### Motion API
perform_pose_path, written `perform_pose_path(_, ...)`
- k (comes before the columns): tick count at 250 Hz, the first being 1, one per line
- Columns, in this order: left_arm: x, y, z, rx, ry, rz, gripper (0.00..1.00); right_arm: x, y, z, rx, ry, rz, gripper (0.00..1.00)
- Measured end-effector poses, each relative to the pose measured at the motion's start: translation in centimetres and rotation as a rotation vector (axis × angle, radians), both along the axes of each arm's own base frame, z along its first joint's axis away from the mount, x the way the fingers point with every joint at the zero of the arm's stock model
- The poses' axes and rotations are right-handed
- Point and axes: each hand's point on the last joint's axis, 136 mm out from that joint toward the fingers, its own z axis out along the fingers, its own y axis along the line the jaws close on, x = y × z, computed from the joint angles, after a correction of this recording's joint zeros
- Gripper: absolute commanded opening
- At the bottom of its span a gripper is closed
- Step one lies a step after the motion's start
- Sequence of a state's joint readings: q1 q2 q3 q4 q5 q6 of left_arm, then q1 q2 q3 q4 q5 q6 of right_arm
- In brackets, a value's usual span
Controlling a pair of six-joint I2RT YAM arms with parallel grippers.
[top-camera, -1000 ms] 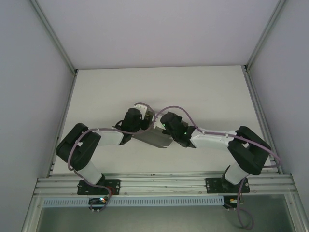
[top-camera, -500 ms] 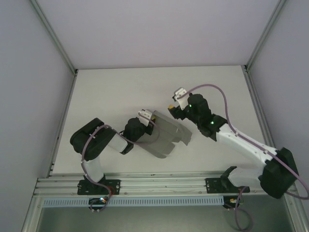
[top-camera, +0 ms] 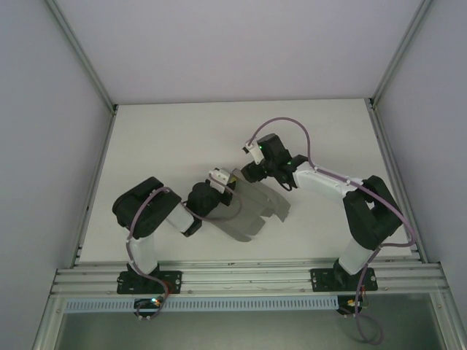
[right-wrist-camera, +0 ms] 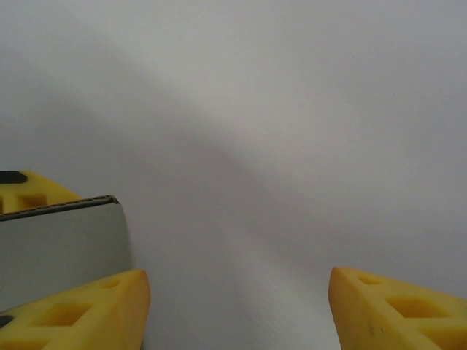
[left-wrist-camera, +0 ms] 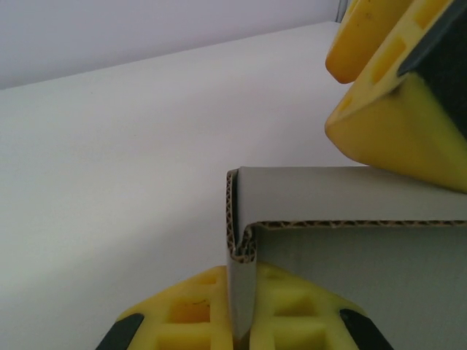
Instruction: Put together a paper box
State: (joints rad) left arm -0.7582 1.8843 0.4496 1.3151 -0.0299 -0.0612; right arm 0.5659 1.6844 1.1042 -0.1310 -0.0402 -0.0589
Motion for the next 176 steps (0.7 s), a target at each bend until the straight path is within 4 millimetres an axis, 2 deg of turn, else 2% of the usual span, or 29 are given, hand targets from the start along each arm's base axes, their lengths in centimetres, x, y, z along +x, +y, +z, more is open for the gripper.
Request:
perform_pose_path(18, -0.1, 0.2, -0.6, 0.017, 0.014, 0.007, 0.24, -0.4, 0.6, -0.2, 0.017, 0.009, 0.012, 0.65)
perform_pose_path(43, -0.6, 0.9, -2.4, 0.064, 0.066, 0.017, 0.24, -0.9, 1.4, -0.3, 0.038, 0.004, 0.025, 0.65)
perform_pose_path(63, -0.8, 1.3, -2.9, 0.087, 0.090, 0.025, 0.24, -0.9, 1.7, -0.4, 0.053, -0.003, 0.021, 0.65)
perform_pose_path(106, -0.9, 2.0, -2.9, 0.114, 0.129, 0.055, 0.39, -1.0, 2.0, -0.4, 0.047, -0.026, 0.001, 0.64)
perform_pose_path(156, -1.1, 2.6, -1.7, 0.124, 0.147, 0.077, 0.39, -1.9, 2.9, 0.3, 0.001, -0.071, -0.004, 0.64)
perform_pose_path(168, -1.2, 2.7, -1.2, 0.121, 0.146, 0.079, 0.37, -2.3, 3.1, 0.5, -0.010, -0.078, -0.003, 0.64)
perform_pose_path(176, -1.3, 2.8, -0.9, 0.121, 0.148, 0.082, 0.32, -2.5, 3.2, 0.6, -0.016, -0.082, -0.002, 0.64)
